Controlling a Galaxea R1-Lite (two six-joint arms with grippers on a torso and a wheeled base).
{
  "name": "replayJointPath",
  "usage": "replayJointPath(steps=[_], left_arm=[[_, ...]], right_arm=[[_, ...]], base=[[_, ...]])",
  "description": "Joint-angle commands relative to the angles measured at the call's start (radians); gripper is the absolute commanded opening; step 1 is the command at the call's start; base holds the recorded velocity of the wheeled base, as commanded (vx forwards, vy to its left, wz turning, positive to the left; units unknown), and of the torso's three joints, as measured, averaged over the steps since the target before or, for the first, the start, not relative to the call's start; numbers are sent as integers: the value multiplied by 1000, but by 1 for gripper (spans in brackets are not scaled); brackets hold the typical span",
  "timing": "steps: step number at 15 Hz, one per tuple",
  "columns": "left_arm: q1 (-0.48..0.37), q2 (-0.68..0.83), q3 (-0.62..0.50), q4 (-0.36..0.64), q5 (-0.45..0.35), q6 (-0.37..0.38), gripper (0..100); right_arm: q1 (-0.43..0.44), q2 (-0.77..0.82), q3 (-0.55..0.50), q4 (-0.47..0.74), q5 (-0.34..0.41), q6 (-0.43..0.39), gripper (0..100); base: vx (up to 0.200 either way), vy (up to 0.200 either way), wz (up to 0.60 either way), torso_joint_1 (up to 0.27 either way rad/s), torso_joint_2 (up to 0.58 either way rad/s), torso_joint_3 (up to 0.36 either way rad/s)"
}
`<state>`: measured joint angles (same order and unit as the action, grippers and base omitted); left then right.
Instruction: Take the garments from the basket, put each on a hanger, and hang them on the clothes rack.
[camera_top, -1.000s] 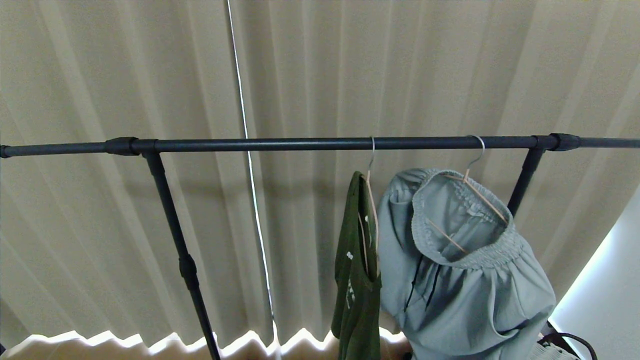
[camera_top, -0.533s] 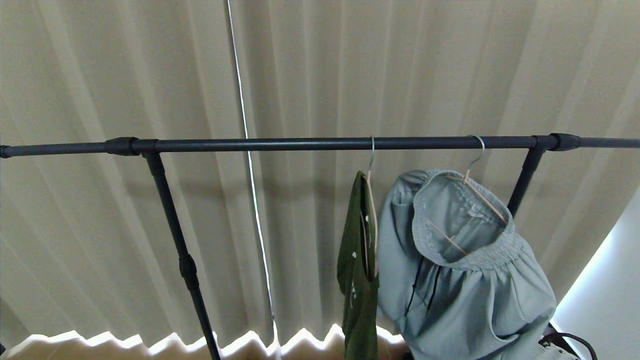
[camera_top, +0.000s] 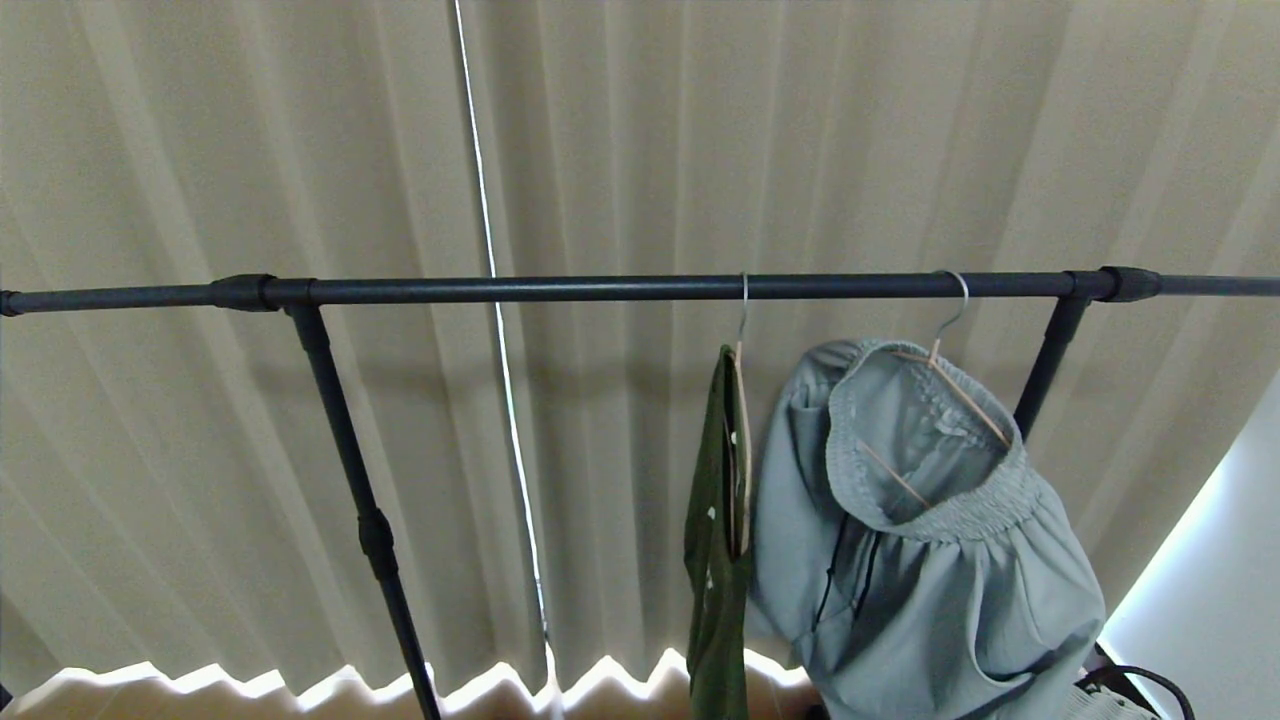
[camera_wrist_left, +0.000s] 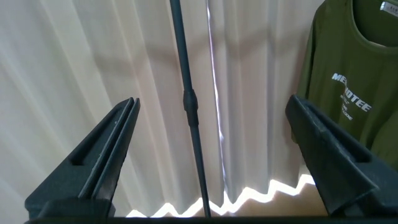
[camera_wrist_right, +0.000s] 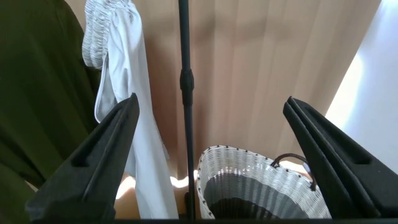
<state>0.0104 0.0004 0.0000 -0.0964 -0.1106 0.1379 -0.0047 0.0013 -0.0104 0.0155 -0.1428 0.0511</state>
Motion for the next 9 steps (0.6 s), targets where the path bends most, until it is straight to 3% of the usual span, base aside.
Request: replayJointPath(steps=[1, 9], left_arm=[[0, 0, 0, 0, 0, 0, 100], [0, 0, 0, 0, 0, 0, 100]], right_arm=[[0, -1, 0, 0, 0, 0, 100], [0, -1, 0, 0, 0, 1, 100]], base=[[0, 0, 0, 0, 0, 0], [0, 0, 0, 0, 0, 0]])
